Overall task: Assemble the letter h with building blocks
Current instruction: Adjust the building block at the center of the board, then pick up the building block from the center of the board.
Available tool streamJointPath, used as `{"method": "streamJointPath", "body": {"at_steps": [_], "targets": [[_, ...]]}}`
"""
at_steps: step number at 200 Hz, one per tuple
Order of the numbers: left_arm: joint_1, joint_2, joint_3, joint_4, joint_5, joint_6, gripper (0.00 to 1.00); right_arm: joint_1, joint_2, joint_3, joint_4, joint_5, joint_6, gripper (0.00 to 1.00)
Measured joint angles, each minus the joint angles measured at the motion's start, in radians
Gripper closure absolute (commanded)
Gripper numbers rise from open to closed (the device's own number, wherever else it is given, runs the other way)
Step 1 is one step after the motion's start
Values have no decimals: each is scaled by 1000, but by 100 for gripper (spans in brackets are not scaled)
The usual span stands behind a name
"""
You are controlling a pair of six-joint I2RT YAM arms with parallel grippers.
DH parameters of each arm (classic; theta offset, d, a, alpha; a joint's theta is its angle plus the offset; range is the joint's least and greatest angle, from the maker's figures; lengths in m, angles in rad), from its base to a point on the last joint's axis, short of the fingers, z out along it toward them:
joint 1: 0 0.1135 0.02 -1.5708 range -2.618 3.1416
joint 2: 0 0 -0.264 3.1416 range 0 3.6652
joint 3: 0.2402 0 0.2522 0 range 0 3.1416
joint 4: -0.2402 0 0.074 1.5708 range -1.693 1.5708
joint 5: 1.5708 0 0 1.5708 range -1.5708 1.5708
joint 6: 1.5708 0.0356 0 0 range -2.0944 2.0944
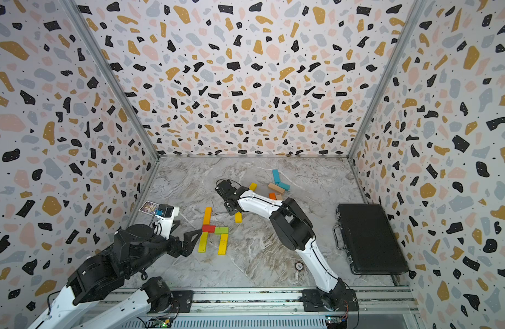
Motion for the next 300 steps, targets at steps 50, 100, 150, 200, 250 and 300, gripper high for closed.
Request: {"method": "streamJointPath", "body": {"at_steps": [50, 100, 150, 200, 250, 300], "targets": [[0, 0, 0, 0, -1, 0, 1, 0, 30, 31, -18, 22, -3, 18], [0, 0, 0, 0, -1, 0, 1, 0, -2, -15, 21, 21, 8, 10], [0, -6, 0, 1, -1, 0, 1, -61, -129, -72, 32, -74, 169, 7], [0, -25, -3, 3, 0, 0, 1, -159, -116, -68, 14, -146, 312, 7], [0, -27, -6, 4, 3, 2, 1, -163, -89, -67, 8, -177, 375, 14], [0, -32, -11, 4, 3, 2, 1, -162, -42, -53, 5, -176, 388, 21]]}}
